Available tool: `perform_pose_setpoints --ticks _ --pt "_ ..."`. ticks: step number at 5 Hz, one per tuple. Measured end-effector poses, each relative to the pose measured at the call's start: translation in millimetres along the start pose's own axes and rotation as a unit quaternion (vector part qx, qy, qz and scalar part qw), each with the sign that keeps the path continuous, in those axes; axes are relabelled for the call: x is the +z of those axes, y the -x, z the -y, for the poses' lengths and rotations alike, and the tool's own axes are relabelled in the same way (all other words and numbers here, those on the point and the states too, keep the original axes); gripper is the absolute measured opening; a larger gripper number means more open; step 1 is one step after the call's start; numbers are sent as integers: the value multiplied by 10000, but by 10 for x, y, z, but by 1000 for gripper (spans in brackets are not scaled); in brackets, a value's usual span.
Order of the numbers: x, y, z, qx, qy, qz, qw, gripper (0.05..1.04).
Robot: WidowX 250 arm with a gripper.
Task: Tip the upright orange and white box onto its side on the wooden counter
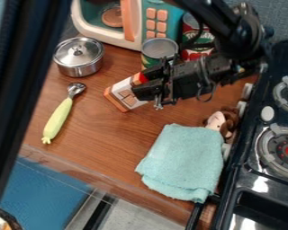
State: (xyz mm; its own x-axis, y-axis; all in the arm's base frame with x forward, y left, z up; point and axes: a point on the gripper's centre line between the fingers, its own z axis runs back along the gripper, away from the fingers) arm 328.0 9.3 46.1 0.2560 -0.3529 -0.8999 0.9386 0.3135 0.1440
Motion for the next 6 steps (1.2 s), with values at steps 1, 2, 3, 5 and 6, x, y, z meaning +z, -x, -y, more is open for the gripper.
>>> perform_pose_setpoints --ticks 1,2,3,5,6 --pt "-1 -6 2 40 -59 -62 10000 358" --pt "-11 -19 14 6 -54 -29 10000 358" --pt "-18 -26 23 -31 -19 -20 10000 358" --pt "-171 -258 42 -380 100 -209 9990 358" --pt "-145 -325 -11 -435 69 -150 9989 357"
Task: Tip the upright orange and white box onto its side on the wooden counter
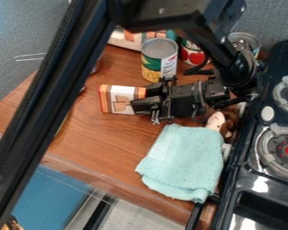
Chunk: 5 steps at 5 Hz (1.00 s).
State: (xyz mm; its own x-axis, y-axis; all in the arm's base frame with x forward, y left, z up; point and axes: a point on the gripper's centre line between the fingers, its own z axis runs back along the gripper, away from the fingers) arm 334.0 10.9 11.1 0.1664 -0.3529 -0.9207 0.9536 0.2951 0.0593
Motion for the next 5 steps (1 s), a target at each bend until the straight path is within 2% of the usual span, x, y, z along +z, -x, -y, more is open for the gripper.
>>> perform_pose_setpoints --ticks 1,2,3,4,5 --pt "4 -57 9 -68 35 185 9998 459" --pt "54 -44 27 170 3 221 9996 757" --pt "185 67 38 294 -125 370 9988 991" --pt "289 38 83 246 -125 692 9972 1004" --pt "610 215 86 388 -1 1968 9797 999"
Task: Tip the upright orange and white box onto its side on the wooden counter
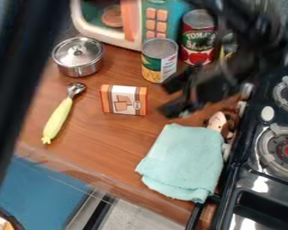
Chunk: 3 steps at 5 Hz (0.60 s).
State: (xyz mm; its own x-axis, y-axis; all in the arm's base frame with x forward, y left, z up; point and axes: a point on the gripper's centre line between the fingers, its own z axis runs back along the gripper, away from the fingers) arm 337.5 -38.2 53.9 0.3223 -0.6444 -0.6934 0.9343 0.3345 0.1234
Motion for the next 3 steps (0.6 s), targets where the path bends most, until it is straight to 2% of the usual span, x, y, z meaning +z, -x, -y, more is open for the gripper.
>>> perform_pose_setpoints --ticks 1,2,3 --pt "462 173 -16 520 230 1305 9898 999" --pt "624 483 75 916 212 2750 9568 1000" --pt "322 801 164 1427 438 3934 9071 1000"
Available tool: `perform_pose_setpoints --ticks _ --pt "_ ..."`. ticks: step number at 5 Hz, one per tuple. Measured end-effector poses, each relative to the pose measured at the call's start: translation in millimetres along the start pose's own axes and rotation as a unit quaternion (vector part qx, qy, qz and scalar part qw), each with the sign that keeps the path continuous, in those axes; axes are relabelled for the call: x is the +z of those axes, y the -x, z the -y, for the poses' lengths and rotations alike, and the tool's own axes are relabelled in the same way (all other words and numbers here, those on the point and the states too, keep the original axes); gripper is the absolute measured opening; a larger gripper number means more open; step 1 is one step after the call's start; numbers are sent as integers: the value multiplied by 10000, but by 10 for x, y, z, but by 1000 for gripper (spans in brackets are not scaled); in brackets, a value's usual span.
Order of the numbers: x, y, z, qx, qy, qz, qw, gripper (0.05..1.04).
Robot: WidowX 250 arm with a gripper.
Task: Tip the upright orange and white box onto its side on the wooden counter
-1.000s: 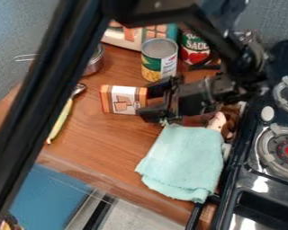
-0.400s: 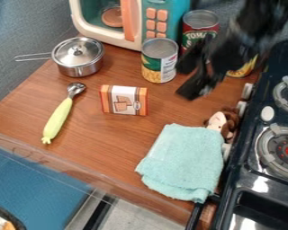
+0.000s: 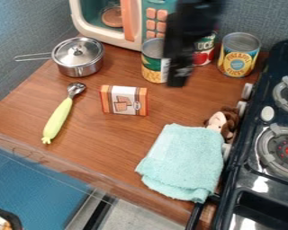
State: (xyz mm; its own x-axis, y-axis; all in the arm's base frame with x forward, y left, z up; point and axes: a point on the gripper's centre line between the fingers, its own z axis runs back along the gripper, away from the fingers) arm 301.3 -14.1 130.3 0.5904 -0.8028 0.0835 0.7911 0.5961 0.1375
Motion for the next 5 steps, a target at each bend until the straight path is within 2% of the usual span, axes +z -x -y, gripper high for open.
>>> perform_pose_setpoints --ticks 1,2,3,4,5 --pt "-75 217 157 1360 359 858 9863 1000" --pt "30 213 259 2486 106 526 9671 999" --pt "31 44 299 3103 137 -91 9505 1000" --pt "87 -121 271 3424 7 -1104 9330 1000" --pt "240 -178 224 3564 -104 -1228 9262 1000"
